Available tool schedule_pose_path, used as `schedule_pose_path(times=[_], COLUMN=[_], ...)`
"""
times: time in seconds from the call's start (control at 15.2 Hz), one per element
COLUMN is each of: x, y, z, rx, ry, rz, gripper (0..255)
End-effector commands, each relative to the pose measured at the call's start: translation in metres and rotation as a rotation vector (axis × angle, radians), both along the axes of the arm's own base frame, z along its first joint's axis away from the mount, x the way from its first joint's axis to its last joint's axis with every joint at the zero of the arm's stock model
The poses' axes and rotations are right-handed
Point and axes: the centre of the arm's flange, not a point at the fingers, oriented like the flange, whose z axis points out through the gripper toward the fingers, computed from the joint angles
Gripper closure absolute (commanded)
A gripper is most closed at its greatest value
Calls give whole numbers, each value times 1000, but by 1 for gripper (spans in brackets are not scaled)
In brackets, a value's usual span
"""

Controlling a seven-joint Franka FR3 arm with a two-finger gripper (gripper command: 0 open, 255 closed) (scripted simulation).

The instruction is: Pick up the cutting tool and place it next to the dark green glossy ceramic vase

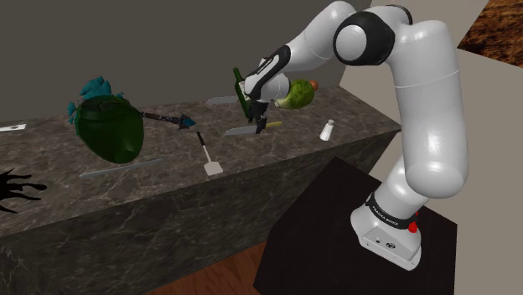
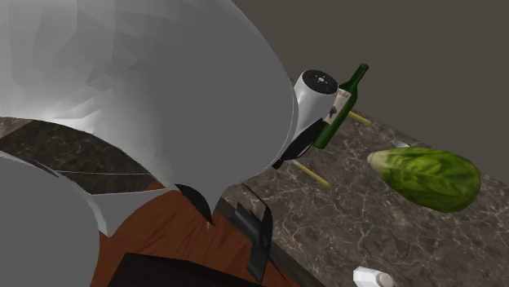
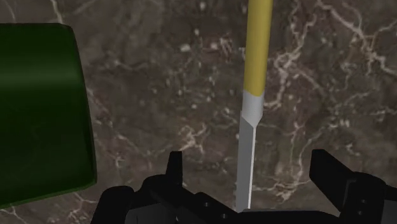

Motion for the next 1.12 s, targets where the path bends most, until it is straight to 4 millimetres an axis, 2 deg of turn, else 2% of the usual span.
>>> schedule_pose_path(times=[0.0, 0.46, 0.53, 1.06], x=[0, 1, 1, 0], y=[0, 0, 0, 0], z=[-8, -7, -7, -8], rx=[0, 0, 0, 0], ry=[0, 0, 0, 0], rz=[0, 0, 0, 0], gripper=[0, 0, 255, 255])
